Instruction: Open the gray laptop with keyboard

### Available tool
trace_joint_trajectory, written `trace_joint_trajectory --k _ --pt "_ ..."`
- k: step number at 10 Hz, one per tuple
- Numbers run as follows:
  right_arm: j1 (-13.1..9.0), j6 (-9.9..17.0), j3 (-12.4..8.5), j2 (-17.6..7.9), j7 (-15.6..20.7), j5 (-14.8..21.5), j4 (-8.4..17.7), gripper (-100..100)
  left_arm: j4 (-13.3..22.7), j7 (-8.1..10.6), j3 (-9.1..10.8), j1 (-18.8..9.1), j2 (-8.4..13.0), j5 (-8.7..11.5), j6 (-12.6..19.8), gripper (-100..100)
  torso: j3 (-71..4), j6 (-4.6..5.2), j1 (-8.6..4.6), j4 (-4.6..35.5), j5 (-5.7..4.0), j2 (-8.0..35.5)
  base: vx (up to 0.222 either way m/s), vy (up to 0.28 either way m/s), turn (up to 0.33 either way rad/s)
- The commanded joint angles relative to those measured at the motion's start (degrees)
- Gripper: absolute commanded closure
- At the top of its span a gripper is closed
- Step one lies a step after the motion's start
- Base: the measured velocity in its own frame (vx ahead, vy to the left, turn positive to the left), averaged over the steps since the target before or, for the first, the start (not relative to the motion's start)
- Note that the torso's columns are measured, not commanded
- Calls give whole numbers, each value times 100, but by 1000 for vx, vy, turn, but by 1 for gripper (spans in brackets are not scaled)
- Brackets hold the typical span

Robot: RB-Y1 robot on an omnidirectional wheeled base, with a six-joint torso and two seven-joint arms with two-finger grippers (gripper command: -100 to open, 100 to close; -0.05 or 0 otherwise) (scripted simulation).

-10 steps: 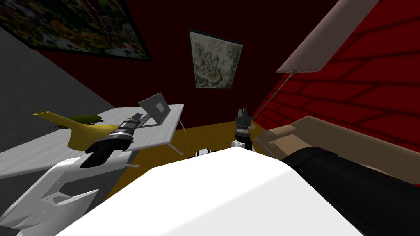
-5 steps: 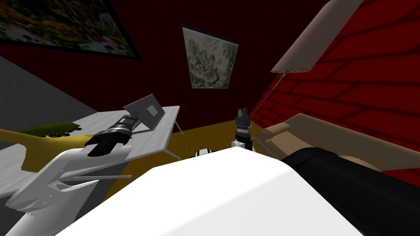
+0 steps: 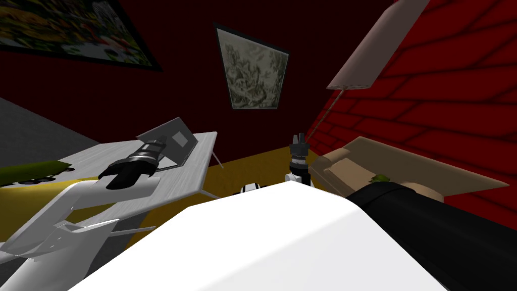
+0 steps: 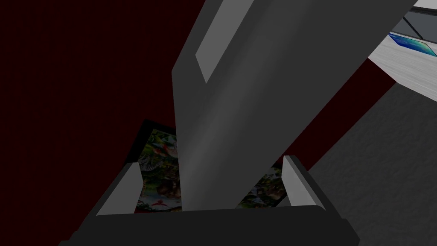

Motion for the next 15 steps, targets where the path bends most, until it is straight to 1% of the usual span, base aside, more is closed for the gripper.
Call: trace_joint_trajectory --k 1,2,4,10,11,12,15 --pt "1 0 0 1 0 0 0 0 -27 -2 -30 26 1 14 -34 100 0 -2 -16 0 -6 0 -3 -12 52" --pt "0 0 1 1 0 0 0 0 -86 169 46 5 -26 250 105 100 1 5 -5 2 6 -1 -2 54 -54" --pt "-1 0 0 -1 0 0 0 0 -141 361 126 -21 -66 494 261 100 -1 10 35 -1 21 -6 -12 103 -49" --pt "0 0 0 -1 0 0 0 0 -306 939 365 -100 -186 1227 727 100 -13 4 14 -12 11 -20 -13 88 -43" --pt "0 0 0 -1 0 0 0 0 -295 864 343 -96 -170 1144 658 100 -8 3 11 -8 8 -13 -5 42 -16" --pt "0 0 0 0 0 0 0 0 -236 1058 446 -64 -272 1401 655 100 -5 2 -11 -3 -2 -8 -9 59 -40" --pt "0 0 0 0 0 0 0 0 -146 1319 595 -16 -423 1767 626 100 5 -2 1 2 3 7 -11 71 -40"
